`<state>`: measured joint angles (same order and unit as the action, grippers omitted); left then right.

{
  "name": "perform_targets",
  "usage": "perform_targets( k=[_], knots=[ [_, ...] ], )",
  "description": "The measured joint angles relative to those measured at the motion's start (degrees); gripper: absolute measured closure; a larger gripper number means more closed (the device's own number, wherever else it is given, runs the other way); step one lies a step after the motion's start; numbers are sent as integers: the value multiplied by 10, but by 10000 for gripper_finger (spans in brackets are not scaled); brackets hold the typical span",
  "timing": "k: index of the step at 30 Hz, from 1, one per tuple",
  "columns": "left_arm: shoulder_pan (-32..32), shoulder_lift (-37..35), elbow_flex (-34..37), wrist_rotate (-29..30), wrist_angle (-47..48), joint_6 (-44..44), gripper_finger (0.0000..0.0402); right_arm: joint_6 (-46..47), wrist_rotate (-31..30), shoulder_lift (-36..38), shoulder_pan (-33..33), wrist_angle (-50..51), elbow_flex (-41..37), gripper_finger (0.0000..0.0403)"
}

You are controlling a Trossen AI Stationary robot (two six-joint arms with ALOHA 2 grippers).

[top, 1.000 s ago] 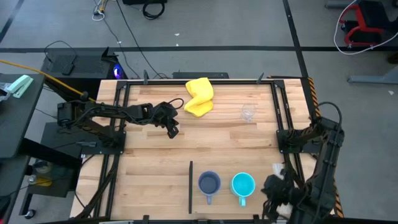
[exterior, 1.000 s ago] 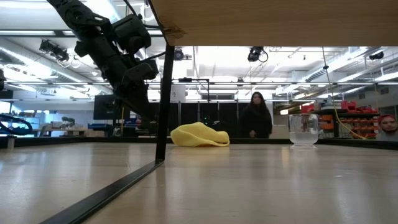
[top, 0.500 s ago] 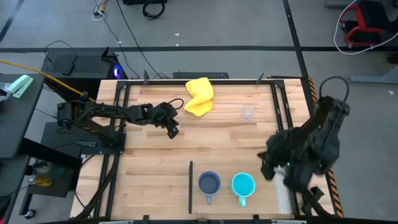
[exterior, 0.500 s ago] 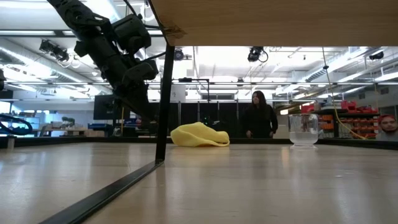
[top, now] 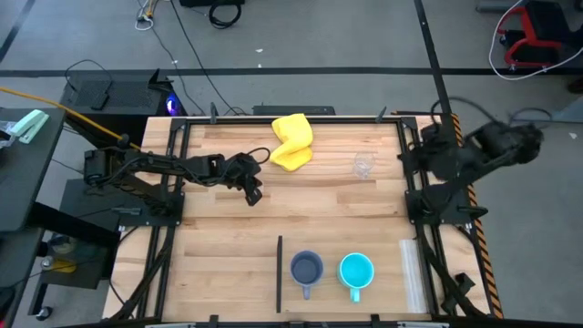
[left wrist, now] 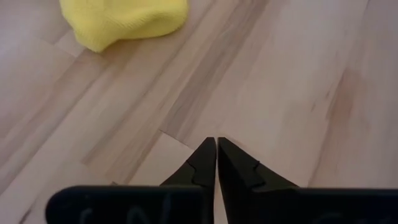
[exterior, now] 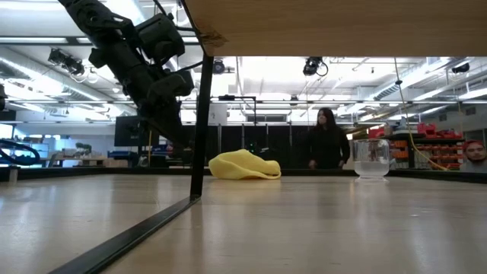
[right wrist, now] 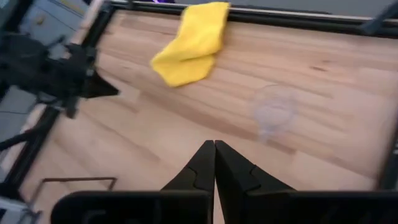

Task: Stack small to large cups/mugs on shelf
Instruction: Put the transparent mug on the shelf

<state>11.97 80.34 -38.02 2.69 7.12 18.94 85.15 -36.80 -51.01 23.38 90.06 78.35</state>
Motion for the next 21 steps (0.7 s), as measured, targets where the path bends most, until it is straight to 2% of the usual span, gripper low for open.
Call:
perform_targets(
  k=[4, 8, 15, 21],
  knots=[
    [0, 0, 0, 7, 0, 0, 375, -102, 44, 33, -85, 0, -15, 372],
    [0, 0, 0, 7, -2, 1, 378, -190, 64, 32, -144, -1, -17, 346],
    [1, 0, 0, 7, -58, 11, 385, -282, 82, -25, -252, -3, -17, 294],
    [8, -1, 0, 1, -88, 9, 377, -399, 150, -98, -396, -2, -17, 294]
  ],
)
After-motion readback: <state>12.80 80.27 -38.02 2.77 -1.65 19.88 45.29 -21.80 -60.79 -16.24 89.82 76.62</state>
